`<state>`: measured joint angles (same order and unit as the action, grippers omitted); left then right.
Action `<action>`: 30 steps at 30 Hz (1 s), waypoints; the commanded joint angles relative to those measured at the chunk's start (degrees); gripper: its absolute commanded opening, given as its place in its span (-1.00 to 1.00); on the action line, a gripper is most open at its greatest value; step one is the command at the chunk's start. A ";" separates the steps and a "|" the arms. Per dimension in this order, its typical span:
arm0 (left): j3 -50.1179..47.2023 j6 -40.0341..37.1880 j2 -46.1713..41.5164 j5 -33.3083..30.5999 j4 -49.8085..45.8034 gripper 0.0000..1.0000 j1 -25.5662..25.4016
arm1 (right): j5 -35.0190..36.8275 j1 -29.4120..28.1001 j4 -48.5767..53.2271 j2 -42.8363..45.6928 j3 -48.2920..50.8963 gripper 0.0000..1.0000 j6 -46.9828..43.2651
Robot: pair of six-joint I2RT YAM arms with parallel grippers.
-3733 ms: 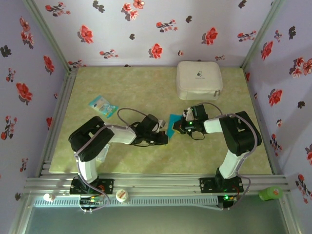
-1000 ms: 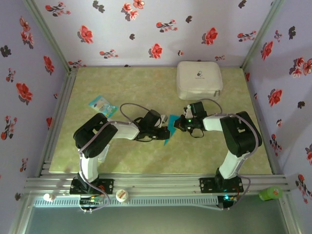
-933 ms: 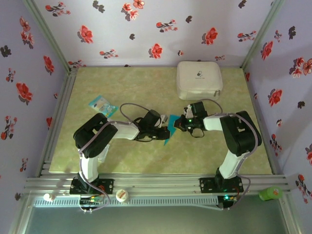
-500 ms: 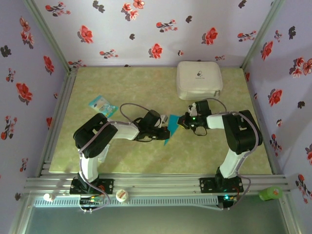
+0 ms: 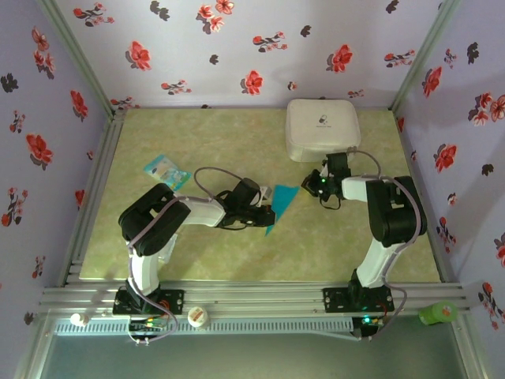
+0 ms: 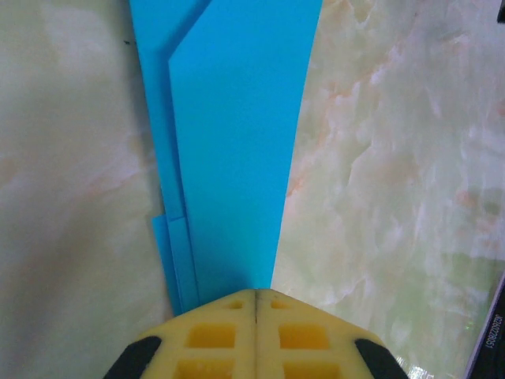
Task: Fold a paper plane with a square sheet of paper (pick it up from the middle)
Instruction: Fold the wing for the fifth time at the center of the table.
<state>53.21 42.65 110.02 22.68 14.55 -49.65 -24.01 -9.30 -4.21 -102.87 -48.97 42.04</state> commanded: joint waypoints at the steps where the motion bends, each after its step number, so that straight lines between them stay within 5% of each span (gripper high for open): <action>1: -2.67 -1.63 1.83 -1.50 -9.54 -1.00 -0.80 | 3.45 0.54 3.12 1.02 -1.35 -0.88 0.13; 5: -2.67 -1.69 1.57 -1.49 -9.54 -1.00 -0.81 | 3.48 0.49 5.04 6.71 -0.47 -0.86 -1.42; 14: -2.02 -1.54 1.51 -1.50 -9.62 -1.00 -0.85 | -12.57 -3.82 -5.61 8.39 6.26 -0.92 2.49; 19: -1.62 -1.70 1.59 -1.51 -10.07 -1.00 -0.80 | -12.14 -7.07 -3.86 5.72 5.51 -0.92 0.60; 30: -1.98 -1.72 1.15 -1.54 -10.04 -1.00 -0.80 | -4.27 -4.81 0.19 -1.89 1.99 -0.91 -2.53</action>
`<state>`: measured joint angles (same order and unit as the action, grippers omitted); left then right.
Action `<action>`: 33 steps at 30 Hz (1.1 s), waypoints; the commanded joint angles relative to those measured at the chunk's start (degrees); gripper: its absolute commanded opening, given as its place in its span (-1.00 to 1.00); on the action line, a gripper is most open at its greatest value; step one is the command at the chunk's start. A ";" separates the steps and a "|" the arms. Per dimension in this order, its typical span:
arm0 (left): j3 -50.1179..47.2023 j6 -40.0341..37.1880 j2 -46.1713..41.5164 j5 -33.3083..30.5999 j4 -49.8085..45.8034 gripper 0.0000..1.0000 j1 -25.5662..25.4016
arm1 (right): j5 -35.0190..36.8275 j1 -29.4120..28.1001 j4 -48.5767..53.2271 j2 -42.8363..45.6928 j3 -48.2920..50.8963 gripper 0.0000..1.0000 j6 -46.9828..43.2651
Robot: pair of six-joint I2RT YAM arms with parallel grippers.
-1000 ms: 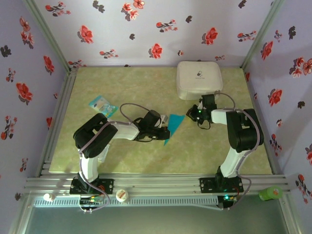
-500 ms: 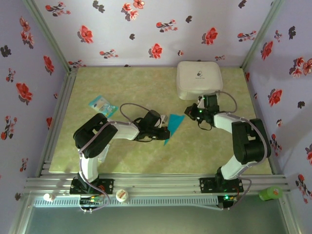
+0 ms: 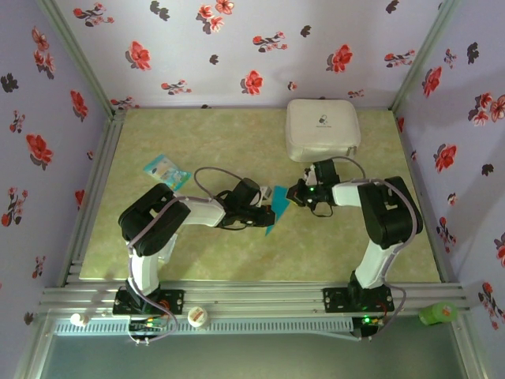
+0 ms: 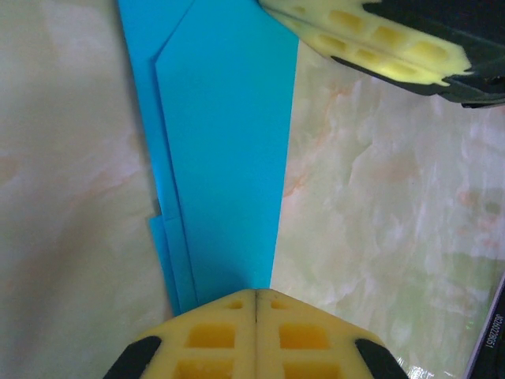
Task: Fold a paper plane with a square sheet of paper (pick it up from the middle)
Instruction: Fold the wing for the fifth time at the center of the table.
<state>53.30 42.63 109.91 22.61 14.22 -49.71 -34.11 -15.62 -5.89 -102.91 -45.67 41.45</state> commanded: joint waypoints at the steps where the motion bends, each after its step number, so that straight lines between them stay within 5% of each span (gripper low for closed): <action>1: -2.14 -1.77 1.27 -1.45 -9.87 -1.00 -0.74 | 6.25 2.00 1.72 -2.01 -1.34 -0.91 -1.52; 23: -2.57 -2.13 0.44 -1.63 -10.27 -1.00 -0.82 | 14.99 5.54 4.67 0.37 -3.21 -0.88 0.65; 33: -3.02 -1.25 0.20 -1.60 -8.50 -1.00 -0.82 | 6.72 5.49 -2.41 10.90 2.40 -0.81 2.65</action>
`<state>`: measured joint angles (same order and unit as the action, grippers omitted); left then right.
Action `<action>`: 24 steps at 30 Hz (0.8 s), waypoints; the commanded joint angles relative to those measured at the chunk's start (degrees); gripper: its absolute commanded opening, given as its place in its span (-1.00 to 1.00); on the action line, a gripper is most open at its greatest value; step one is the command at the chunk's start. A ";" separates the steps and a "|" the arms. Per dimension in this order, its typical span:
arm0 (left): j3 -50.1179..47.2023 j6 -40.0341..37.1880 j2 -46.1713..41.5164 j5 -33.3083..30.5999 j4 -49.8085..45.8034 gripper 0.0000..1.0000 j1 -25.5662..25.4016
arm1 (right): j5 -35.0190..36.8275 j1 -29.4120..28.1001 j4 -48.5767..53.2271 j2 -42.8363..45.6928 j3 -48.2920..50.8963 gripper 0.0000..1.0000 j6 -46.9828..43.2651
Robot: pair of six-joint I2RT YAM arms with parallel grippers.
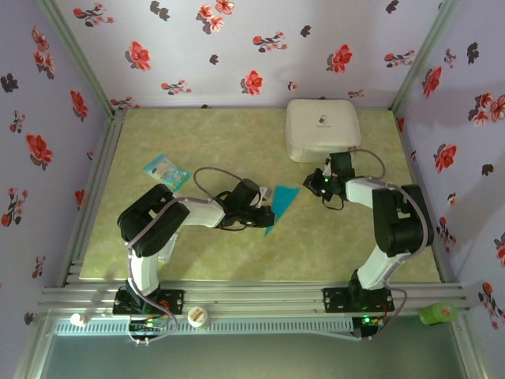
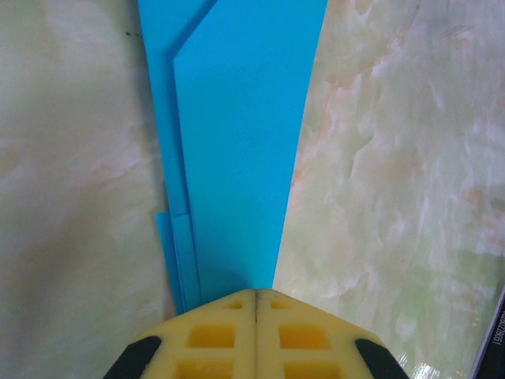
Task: Fold a paper plane with a square sheet of paper (pick it up from the middle)
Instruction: Fold the wing for the fifth time at the center of the table.
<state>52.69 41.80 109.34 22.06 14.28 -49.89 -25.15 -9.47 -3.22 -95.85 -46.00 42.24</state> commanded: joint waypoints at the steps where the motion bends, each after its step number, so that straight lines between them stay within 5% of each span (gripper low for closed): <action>1: -2.34 -0.41 0.76 -1.06 -8.70 -1.00 -0.67 | -3.26 -0.99 -5.99 4.33 3.74 -0.80 2.63; 14: -0.82 0.03 0.54 -0.88 -9.88 -1.00 -0.65 | -10.16 -8.21 -10.20 -0.45 6.49 -0.89 3.81; 24: 1.89 1.19 -3.76 -1.10 -12.54 -1.00 -0.74 | -0.58 -8.02 0.32 -3.52 6.00 -0.99 -1.00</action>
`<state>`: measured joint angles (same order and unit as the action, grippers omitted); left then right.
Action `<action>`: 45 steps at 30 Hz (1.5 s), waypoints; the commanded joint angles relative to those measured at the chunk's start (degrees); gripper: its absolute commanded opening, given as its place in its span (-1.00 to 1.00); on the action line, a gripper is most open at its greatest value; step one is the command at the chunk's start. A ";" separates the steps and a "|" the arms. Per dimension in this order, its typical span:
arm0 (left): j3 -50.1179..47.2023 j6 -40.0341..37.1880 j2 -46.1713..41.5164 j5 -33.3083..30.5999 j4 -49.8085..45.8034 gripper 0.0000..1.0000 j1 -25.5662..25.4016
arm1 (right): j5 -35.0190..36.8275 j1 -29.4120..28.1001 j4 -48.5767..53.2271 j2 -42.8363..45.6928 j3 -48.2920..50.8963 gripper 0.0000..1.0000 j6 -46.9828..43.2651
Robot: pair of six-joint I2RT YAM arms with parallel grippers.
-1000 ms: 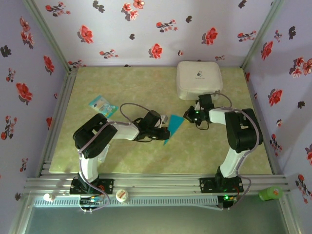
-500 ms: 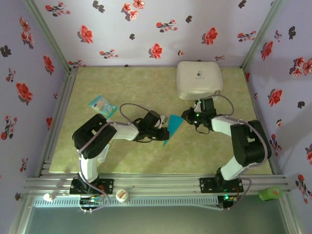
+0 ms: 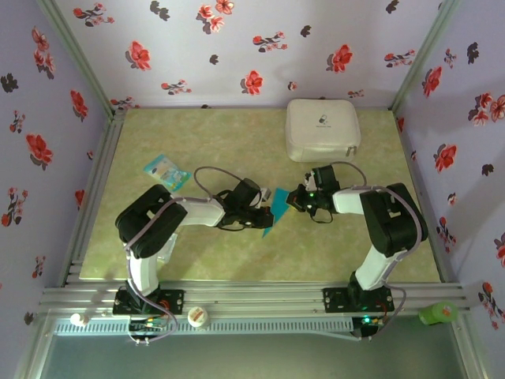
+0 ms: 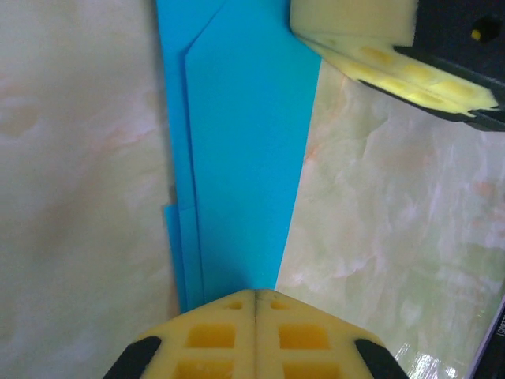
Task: Fold a paper plane with a square sheet of paper (pick it up from the middle)
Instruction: Fold the wing for the fifth time at the center of the table.
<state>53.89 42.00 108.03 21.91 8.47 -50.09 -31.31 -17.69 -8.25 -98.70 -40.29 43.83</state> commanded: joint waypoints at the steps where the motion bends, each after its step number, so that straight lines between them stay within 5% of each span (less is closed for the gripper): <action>1: 0.90 1.40 -3.38 -0.99 -6.80 -1.00 -0.62 | 5.72 0.19 5.30 -0.80 0.47 -0.99 -2.68; 16: 6.88 3.61 -0.47 0.76 -6.44 -1.00 -2.74 | 4.55 0.15 4.18 -1.83 1.04 -0.98 -1.81; 45: -11.47 5.58 -10.59 -1.92 -5.89 -1.00 -2.69 | 5.99 0.29 7.02 -2.78 0.50 -0.98 -3.52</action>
<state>44.05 48.10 99.72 21.52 7.35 -52.97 -31.27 -17.67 -7.64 -98.80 -40.58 41.95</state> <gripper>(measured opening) 0.055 0.047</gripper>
